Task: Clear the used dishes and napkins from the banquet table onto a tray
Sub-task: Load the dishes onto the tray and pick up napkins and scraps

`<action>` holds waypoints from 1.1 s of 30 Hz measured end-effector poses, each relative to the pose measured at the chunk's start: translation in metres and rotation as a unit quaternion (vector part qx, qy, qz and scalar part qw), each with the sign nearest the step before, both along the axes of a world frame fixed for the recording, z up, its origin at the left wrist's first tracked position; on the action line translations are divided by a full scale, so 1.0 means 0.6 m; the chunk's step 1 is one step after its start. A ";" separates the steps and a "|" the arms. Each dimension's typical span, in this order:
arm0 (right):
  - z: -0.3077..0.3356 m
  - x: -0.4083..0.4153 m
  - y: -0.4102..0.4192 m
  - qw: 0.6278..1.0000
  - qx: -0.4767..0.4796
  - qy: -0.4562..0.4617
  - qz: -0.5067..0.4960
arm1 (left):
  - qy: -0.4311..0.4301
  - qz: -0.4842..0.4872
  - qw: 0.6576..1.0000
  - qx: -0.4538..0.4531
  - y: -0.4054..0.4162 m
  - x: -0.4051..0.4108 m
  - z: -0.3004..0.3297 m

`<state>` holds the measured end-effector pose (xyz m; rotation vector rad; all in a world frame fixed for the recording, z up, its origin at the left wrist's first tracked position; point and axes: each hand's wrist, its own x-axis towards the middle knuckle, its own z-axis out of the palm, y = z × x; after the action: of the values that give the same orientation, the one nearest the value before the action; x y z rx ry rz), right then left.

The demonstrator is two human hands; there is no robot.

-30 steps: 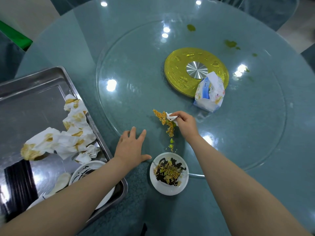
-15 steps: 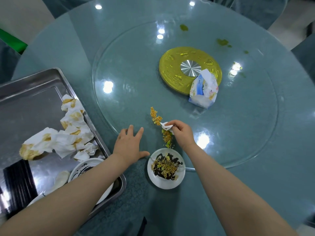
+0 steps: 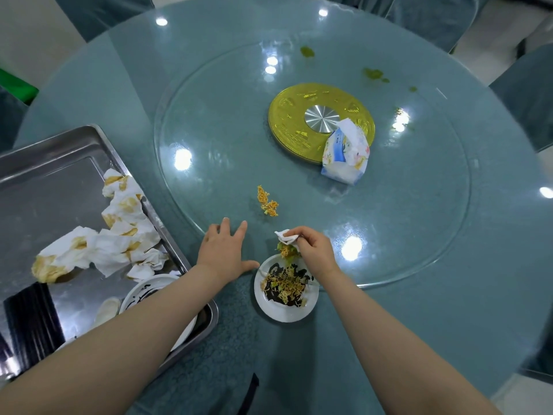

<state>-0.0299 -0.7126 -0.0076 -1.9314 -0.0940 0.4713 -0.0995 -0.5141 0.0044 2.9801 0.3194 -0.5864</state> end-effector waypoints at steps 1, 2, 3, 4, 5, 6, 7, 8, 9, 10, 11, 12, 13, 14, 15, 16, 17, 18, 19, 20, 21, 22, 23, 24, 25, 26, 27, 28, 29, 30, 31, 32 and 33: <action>0.001 -0.005 -0.003 1.000 0.001 0.002 -0.001 | 0.001 0.000 1.000 0.002 0.000 0.000 0.000; 0.000 -0.011 -0.005 1.000 -0.001 0.004 -0.002 | 0.002 -0.001 1.000 0.003 0.000 0.000 -0.001; -0.001 -0.017 -0.008 1.000 -0.004 0.005 -0.001 | 0.002 -0.001 1.000 0.004 0.000 -0.001 0.000; -0.003 -0.023 -0.012 1.000 -0.006 0.007 0.001 | 0.002 -0.002 1.000 0.004 -0.001 -0.001 -0.001; -0.005 -0.029 -0.015 1.000 -0.007 0.008 0.004 | 0.003 -0.002 1.000 0.005 -0.001 0.000 -0.001; -0.008 -0.034 -0.018 1.000 -0.007 0.007 0.005 | 0.004 -0.002 1.000 0.006 -0.001 0.000 -0.001; -0.010 -0.039 -0.021 1.000 -0.007 0.006 0.007 | 0.005 -0.001 1.000 0.006 -0.001 0.000 -0.002; -0.011 -0.044 -0.024 1.000 -0.008 0.005 0.007 | 0.006 0.001 1.000 0.004 -0.002 0.001 -0.002; -0.012 -0.049 -0.026 1.000 -0.009 0.004 0.008 | 0.005 0.003 1.000 0.003 -0.002 0.001 -0.003; -0.011 -0.054 -0.028 1.000 -0.010 0.005 0.008 | 0.004 0.004 1.000 0.002 -0.002 0.001 -0.003; -0.011 -0.059 -0.030 1.000 -0.012 0.006 0.009 | 0.003 0.005 1.000 0.002 -0.002 0.001 -0.003; -0.011 -0.064 -0.032 1.000 -0.013 0.006 0.009 | 0.003 0.005 1.000 0.002 -0.003 0.001 -0.003; -0.012 -0.069 -0.034 1.000 -0.015 0.006 0.009 | 0.004 0.004 1.000 0.003 -0.003 0.001 -0.003; -0.013 -0.074 -0.036 1.000 -0.017 0.007 0.010 | 0.005 0.002 1.000 0.004 -0.003 0.000 -0.003; -0.015 -0.079 -0.039 1.000 -0.018 0.008 0.012 | 0.005 0.001 1.000 0.004 -0.004 0.000 -0.003; -0.017 -0.084 -0.041 1.000 -0.019 0.010 0.011 | 0.005 0.000 1.000 0.004 -0.004 0.000 -0.003; -0.018 -0.089 -0.043 1.000 -0.019 0.012 0.009 | 0.006 -0.001 1.000 0.004 -0.005 0.000 -0.003; -0.018 -0.094 -0.045 1.000 -0.019 0.013 0.006 | 0.006 0.000 1.000 0.003 -0.005 0.000 -0.003; -0.017 -0.098 -0.046 1.000 -0.018 0.013 0.004 | 0.007 0.000 1.000 0.001 -0.006 -0.001 -0.002; -0.016 -0.102 -0.047 1.000 -0.017 0.013 0.004 | 0.008 0.000 1.000 0.001 -0.006 0.000 -0.002; -0.014 -0.105 -0.046 1.000 -0.015 0.014 0.005 | 0.008 -0.002 1.000 0.002 -0.006 -0.001 -0.001; -0.013 -0.108 -0.046 1.000 -0.013 0.015 0.005 | 0.009 -0.003 1.000 0.003 -0.007 -0.001 0.000; -0.012 -0.111 -0.046 1.000 -0.013 0.016 0.005 | 0.009 -0.003 1.000 0.003 -0.007 -0.001 0.001; -0.012 -0.114 -0.046 1.000 -0.016 0.018 0.007 | 0.009 -0.004 1.000 0.003 -0.007 -0.001 0.001; -0.012 -0.117 -0.046 1.000 -0.021 0.019 0.010 | 0.009 -0.004 1.000 0.003 -0.007 -0.001 0.001; -0.012 -0.122 -0.046 0.999 -0.023 0.021 0.016 | 0.009 -0.005 1.000 0.003 -0.007 -0.002 0.001; -0.012 -0.126 -0.046 0.999 -0.021 0.022 0.020 | 0.008 -0.006 1.000 0.003 -0.006 -0.002 0.001; -0.011 -0.132 -0.046 0.999 -0.017 0.023 0.021 | 0.008 -0.006 1.000 0.002 -0.006 -0.002 0.002; -0.009 -0.137 -0.046 0.999 -0.012 0.023 0.021 | 0.007 -0.007 1.000 0.002 -0.006 -0.002 0.002; -0.007 -0.141 -0.046 0.999 -0.008 0.025 0.019 | 0.007 -0.007 1.000 0.002 -0.005 -0.003 0.003; -0.005 -0.143 -0.045 0.999 -0.003 0.029 0.017 | 0.007 -0.008 1.000 0.002 -0.005 -0.003 0.003; -0.002 -0.143 -0.045 0.999 0.000 0.031 0.015 | 0.007 -0.010 1.000 0.003 -0.005 -0.004 0.004; 0.000 -0.142 -0.044 0.999 -0.001 0.034 0.015 | 0.006 -0.013 1.000 0.006 -0.005 -0.006 0.003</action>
<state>-0.1153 -0.7391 -0.0075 -1.9156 -0.0791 0.5569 -0.1032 -0.5170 0.0064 2.9985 0.2866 -0.6079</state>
